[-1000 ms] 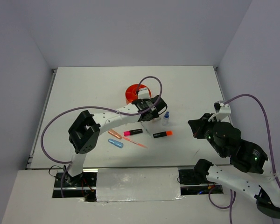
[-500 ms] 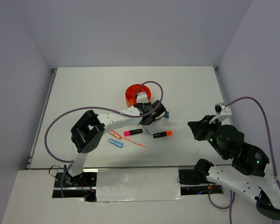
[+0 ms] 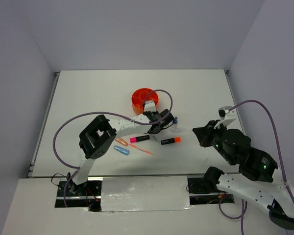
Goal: Sort the stationery into containers
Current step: Pick up the pen from the center of the board.
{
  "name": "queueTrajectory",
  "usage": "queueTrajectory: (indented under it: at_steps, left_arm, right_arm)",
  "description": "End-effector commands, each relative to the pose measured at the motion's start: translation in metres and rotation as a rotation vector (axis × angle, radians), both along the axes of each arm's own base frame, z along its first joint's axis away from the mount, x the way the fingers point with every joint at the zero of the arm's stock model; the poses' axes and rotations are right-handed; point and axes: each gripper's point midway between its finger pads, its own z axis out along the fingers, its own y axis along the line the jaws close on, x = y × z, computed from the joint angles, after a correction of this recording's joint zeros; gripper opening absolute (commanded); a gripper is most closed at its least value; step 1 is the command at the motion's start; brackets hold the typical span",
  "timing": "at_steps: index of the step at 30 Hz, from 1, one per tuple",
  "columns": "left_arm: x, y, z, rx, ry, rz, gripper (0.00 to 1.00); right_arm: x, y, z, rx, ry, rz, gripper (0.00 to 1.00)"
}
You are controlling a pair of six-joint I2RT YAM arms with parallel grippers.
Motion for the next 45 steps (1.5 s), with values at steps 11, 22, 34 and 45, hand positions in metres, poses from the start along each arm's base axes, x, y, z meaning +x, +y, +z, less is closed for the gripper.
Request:
queueTrajectory:
  at_steps: [11, 22, 34, 45]
  left_arm:
    - [-0.006, -0.004, -0.021, -0.020, 0.038, -0.009, 0.54]
    - [-0.017, -0.002, -0.031, -0.032, 0.080, 0.014, 0.48]
    - [-0.027, 0.000, -0.042, -0.042, 0.112, 0.022, 0.28]
    - [-0.031, -0.015, -0.024, -0.150, 0.099, -0.026, 0.00]
  right_arm:
    - [0.005, 0.010, 0.012, 0.006, -0.032, 0.031, 0.00]
    - [0.008, 0.016, 0.010, -0.011, -0.027, 0.048, 0.00]
    - [0.005, 0.017, 0.012, 0.005, -0.031, 0.062, 0.00]
    - [0.005, 0.012, 0.014, 0.006, -0.039, 0.044, 0.00]
